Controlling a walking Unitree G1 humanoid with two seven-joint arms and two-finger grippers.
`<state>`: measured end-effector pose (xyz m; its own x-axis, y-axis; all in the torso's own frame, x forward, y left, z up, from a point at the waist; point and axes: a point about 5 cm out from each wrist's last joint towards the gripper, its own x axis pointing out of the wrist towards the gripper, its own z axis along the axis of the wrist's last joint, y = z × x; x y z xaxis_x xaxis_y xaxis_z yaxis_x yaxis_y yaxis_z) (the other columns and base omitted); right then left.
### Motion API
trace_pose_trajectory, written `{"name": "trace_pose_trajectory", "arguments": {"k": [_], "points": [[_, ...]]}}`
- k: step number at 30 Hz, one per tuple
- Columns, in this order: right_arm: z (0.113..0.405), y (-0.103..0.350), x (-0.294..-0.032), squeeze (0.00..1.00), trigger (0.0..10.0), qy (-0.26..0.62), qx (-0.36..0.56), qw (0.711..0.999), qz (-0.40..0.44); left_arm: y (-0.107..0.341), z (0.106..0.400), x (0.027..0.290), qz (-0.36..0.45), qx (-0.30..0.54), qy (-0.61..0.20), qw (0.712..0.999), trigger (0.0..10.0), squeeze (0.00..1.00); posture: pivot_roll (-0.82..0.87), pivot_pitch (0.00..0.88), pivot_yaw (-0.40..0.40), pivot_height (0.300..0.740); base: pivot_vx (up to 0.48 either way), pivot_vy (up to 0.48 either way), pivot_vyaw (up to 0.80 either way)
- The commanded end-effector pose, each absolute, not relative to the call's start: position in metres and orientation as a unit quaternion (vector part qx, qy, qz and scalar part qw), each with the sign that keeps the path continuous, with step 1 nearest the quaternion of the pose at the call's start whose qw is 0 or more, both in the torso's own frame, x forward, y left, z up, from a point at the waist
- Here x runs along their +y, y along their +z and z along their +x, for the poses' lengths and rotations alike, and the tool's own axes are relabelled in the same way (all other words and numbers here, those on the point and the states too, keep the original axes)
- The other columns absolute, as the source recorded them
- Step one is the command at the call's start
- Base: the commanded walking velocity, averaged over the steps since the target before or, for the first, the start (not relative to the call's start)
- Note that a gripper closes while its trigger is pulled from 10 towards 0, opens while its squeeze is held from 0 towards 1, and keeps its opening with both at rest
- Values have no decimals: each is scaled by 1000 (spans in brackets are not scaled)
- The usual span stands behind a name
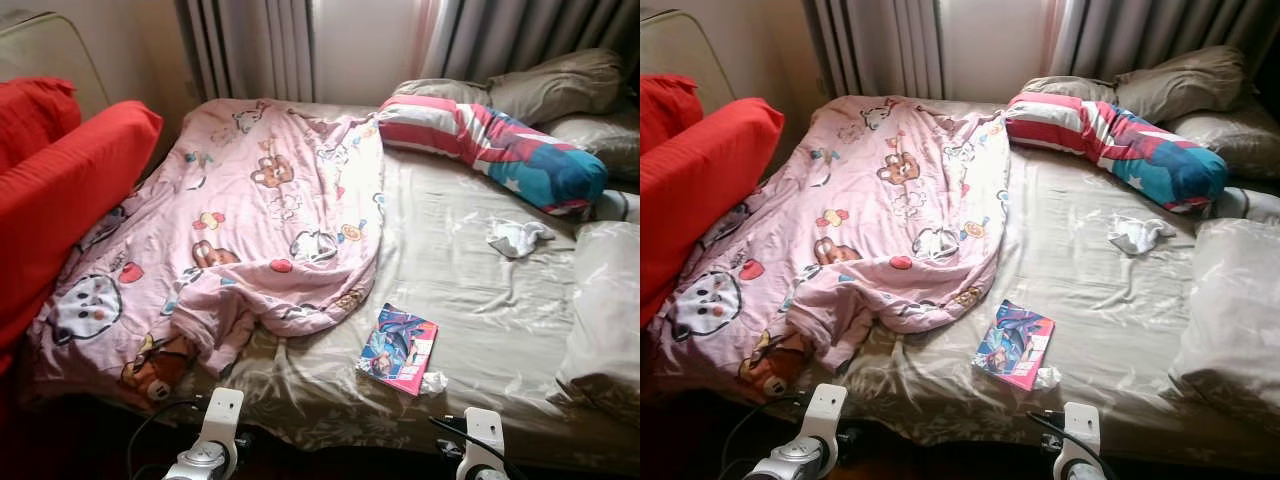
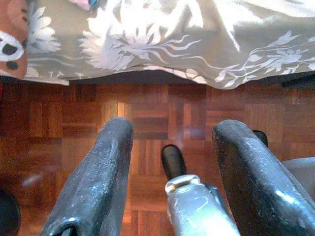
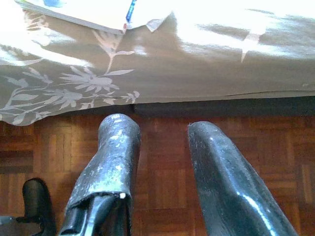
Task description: Clean up the room
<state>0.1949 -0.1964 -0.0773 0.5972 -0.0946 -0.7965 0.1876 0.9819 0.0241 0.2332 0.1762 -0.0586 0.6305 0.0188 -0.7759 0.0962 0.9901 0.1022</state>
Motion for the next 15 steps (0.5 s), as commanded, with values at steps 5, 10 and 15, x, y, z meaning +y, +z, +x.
{"name": "trace_pose_trajectory", "arguments": {"k": [5, 10, 15], "points": [[195, -77, -198, 0, 10000, -82, 440, 893, 52, -60, 232, 175, 61, 430, -20, 901, 10000, 0, -76, 26, -20, 740, 0, -251, 0], [195, -77, -198, 0, 10000, -82, 440, 893, 52, -60, 232, 175, 61, 429, -20, 901, 10000, 0, -78, 28, -20, 740, 0, -250, 0], [195, -77, -198, 0, 10000, -83, 439, 893, 52, -60, 232, 176, 55, 428, -13, 902, 10000, 0, -78, 28, -20, 740, 0, -49, 0]]}}
